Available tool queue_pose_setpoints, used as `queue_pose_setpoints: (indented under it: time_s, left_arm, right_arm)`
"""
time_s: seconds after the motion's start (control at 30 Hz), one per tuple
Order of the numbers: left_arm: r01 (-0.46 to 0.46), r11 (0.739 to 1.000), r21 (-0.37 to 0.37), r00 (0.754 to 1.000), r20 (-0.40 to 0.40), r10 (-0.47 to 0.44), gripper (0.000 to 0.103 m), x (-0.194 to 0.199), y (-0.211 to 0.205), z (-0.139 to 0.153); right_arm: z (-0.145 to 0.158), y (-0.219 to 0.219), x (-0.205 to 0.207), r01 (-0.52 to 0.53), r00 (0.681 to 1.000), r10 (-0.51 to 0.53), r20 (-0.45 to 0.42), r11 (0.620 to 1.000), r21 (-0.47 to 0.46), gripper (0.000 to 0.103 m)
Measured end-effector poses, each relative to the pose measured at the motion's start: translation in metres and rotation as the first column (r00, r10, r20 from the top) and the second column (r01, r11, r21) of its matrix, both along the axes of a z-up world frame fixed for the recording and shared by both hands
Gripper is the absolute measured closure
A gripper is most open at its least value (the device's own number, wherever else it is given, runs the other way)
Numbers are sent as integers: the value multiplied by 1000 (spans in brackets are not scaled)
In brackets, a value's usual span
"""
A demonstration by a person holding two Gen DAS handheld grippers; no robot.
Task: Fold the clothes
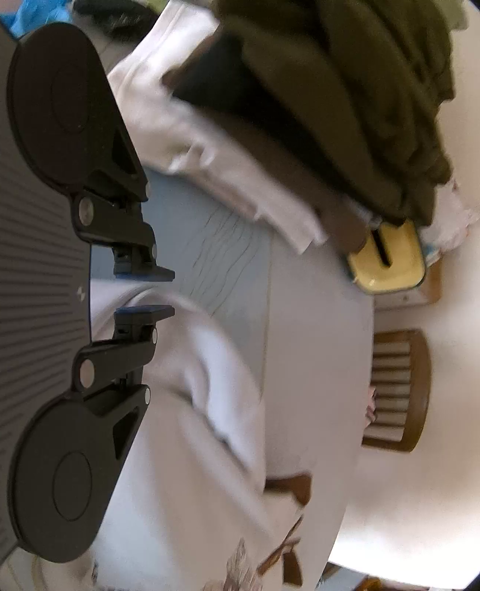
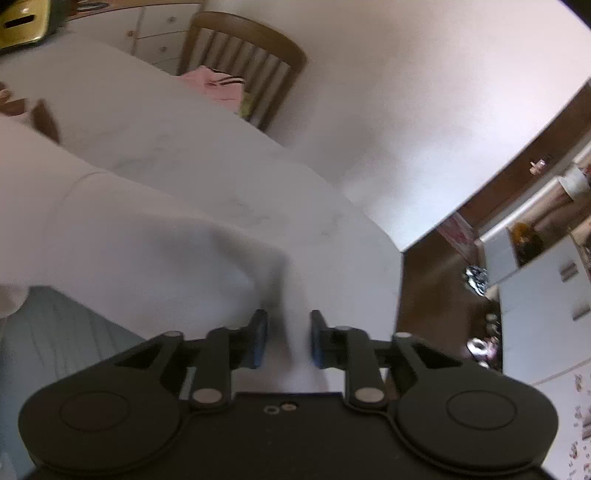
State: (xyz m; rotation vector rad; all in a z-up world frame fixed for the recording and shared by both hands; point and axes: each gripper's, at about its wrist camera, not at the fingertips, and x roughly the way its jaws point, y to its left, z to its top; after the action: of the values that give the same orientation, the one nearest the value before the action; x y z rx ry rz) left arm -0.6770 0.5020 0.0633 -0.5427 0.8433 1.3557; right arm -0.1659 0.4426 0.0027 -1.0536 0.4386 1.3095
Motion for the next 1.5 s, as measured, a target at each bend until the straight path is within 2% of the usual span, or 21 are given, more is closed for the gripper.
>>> queue_pose_setpoints:
  time_s: [0.03,0.07,0.1,0.17,0.27,0.37,0.47,0.57,0.67,0.8,0.97,1.1,1.13,1.17,1.2,1.23,1.33,1.5]
  left_arm:
    - [7,1000,-6,1000,0,-7,89,2,-2,-2]
    - [15,1000,-11,1000,0,-15,80,4,-5,-3]
    - [18,1000,-23,1000,-6,-18,58,6,-8,-4]
    - [6,1000,-27,1000,16,-6,27,8,-18,-3]
    - [45,998,-49,995,92,-41,24,15,-39,-2]
    - [101,993,-61,991,98,-95,23,29,-64,-1]
    - [127,987,-97,980,169,-110,18,33,-88,-3]
    - [139,975,-175,956,281,-86,17,34,-108,-13]
    - [148,954,-259,936,348,-51,17,40,-126,-33]
    - [160,942,-295,929,367,-43,17,54,-138,-52]
    - [152,958,-244,945,320,-69,13,78,-139,-59]
    - [120,973,-199,959,276,-62,15,85,-141,-59]
    - [103,978,-183,961,273,-50,19,83,-142,-59]
    - [96,980,-174,959,281,-44,33,79,-142,-58]
    - [90,982,-166,957,289,-39,54,75,-143,-57]
    - [83,984,-157,954,296,-33,70,70,-144,-56]
    - [43,989,-139,950,312,2,78,51,-143,-52]
    - [-126,990,-62,957,254,138,84,-24,-136,-28]
  right_arm:
    - [3,-6,-2,-20,1000,20,-14,1000,-2,0]
    - [6,-12,-3,-40,999,40,-26,999,1,0]
    - [10,-17,-4,-61,997,61,-38,998,6,0]
    - [20,-34,-10,-117,990,118,-73,993,16,0]
    - [31,-60,-22,-198,974,199,-109,980,27,0]
    - [44,-90,-45,-260,959,264,-104,964,52,0]
    - [54,-112,-62,-304,937,310,-159,951,58,0]
    - [55,-135,-81,-354,909,355,-220,934,43,0]
    - [47,-152,-101,-385,887,375,-269,923,17,0]
    - [24,-151,-120,-388,879,364,-308,921,-20,0]
    - [-8,-138,-139,-323,909,297,-292,945,-44,0]
    - [-16,-135,-147,-269,927,248,-281,962,-39,0]
    - [-16,-134,-149,-254,932,234,-277,966,-39,0]
    - [-14,-136,-150,-259,931,240,-275,965,-36,0]
    - [-11,-137,-151,-268,929,250,-274,963,-32,0]
    - [-8,-138,-153,-277,927,259,-272,960,-29,0]
    - [5,-142,-149,-310,911,297,-287,951,-1,0]
    - [35,-136,-98,-213,908,218,-359,976,53,0]
